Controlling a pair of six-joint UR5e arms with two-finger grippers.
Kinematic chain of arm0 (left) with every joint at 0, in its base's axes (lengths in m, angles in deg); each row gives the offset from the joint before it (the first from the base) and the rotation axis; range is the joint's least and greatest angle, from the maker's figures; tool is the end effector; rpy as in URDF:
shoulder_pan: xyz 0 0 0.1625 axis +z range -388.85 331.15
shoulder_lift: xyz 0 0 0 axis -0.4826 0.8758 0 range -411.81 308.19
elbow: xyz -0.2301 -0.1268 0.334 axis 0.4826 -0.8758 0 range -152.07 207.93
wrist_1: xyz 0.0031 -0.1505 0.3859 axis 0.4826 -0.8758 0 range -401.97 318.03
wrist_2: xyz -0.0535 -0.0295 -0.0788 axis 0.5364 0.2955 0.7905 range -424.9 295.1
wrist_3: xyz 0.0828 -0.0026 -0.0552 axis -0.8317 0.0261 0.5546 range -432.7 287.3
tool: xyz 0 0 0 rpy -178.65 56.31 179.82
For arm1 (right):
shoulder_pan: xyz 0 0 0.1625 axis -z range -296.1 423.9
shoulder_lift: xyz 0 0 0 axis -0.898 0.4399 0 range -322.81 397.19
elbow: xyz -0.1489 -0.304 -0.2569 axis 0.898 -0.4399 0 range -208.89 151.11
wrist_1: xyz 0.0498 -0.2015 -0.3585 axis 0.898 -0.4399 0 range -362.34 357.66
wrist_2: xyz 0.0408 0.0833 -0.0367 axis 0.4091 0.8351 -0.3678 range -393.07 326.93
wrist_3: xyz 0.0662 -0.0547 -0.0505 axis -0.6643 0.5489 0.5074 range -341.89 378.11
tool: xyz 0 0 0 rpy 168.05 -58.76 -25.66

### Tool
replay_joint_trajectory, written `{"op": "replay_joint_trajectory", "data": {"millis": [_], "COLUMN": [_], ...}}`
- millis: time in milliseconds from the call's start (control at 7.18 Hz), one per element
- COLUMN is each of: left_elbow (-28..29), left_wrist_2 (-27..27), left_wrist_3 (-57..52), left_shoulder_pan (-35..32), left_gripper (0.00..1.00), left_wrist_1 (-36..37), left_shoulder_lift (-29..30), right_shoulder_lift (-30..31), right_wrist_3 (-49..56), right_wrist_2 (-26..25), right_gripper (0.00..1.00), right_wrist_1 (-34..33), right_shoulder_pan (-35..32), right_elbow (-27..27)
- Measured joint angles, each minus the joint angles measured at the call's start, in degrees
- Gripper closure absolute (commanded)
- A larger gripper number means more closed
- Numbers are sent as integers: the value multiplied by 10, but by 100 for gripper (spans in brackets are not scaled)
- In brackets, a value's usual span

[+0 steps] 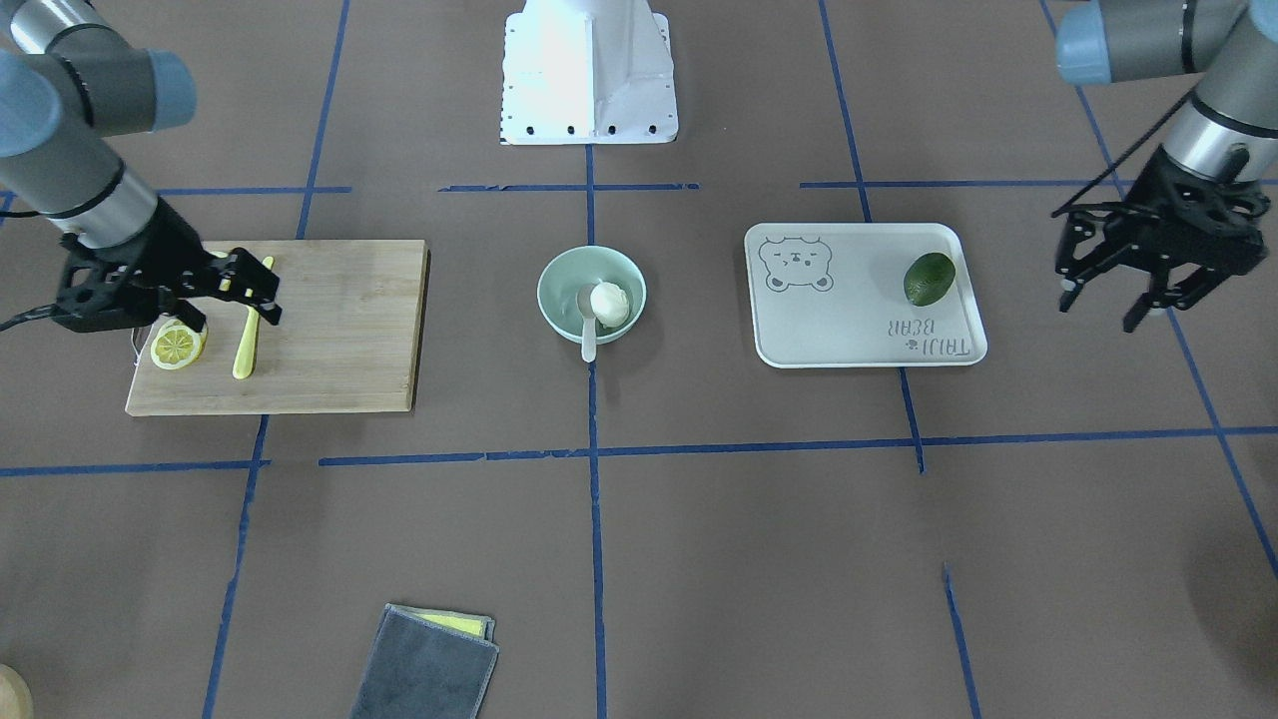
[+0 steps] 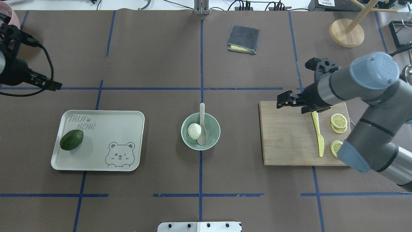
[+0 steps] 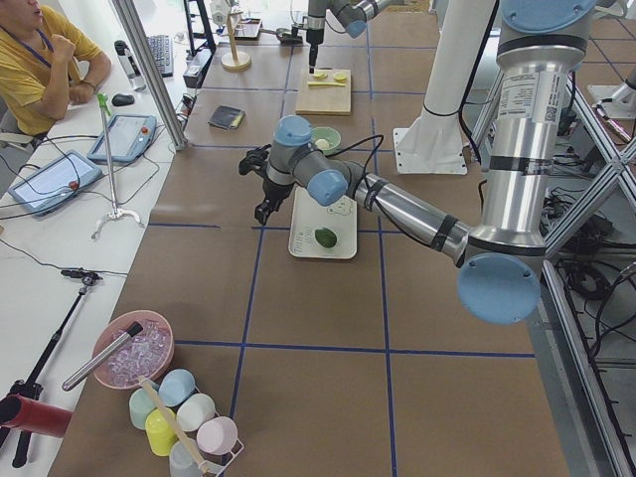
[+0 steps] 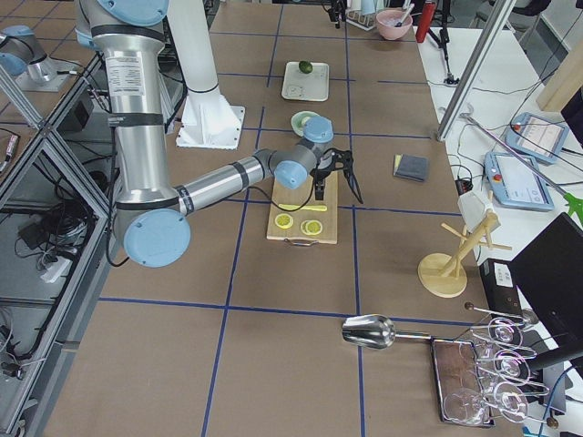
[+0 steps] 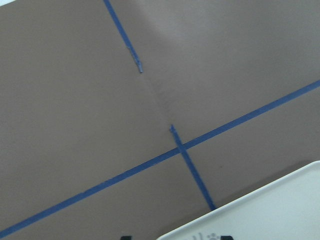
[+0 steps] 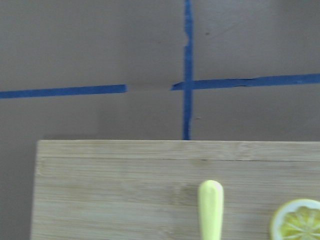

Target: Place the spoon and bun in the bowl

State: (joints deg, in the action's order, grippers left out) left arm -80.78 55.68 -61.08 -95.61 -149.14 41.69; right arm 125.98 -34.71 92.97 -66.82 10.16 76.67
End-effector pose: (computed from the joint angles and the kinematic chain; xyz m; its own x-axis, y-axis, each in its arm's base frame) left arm 0.1294 -0.5109 0.4414 0.7116 0.4802 -0.5129 -0.1651 0.8239 0.5422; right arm -0.2428 -0.4575 0.4667 0.6011 -0.0067 0.7991 -0.0686 0.9958 0.0600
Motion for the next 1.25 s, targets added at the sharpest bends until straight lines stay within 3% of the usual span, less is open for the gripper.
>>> {"op": "replay_joint_trajectory", "data": {"millis": [139, 279, 697, 975, 1254], "left_elbow": [35, 65, 99, 98, 82], "left_wrist_2": [36, 77, 122, 127, 158], "left_wrist_3": [-69, -129, -216, -215, -211], "left_shoulder_pan": [-52, -106, -190, -196, -195], "left_gripper": [10, 1, 0, 0, 0], "left_wrist_1": [4, 18, 79, 93, 160], "left_shoulder_lift": [-3, -5, -28, -63, -78], "right_shoulder_lift": [46, 85, 142, 152, 153], "right_wrist_3": [83, 163, 402, 543, 633], "right_wrist_2": [27, 46, 98, 107, 108], "right_gripper": [0, 0, 0, 0, 0], "right_wrist_1": [-1, -3, -71, -151, -211], "right_shoulder_pan": [-53, -102, -223, -283, -318], "right_elbow": [-1, -2, -8, -9, -10]}}
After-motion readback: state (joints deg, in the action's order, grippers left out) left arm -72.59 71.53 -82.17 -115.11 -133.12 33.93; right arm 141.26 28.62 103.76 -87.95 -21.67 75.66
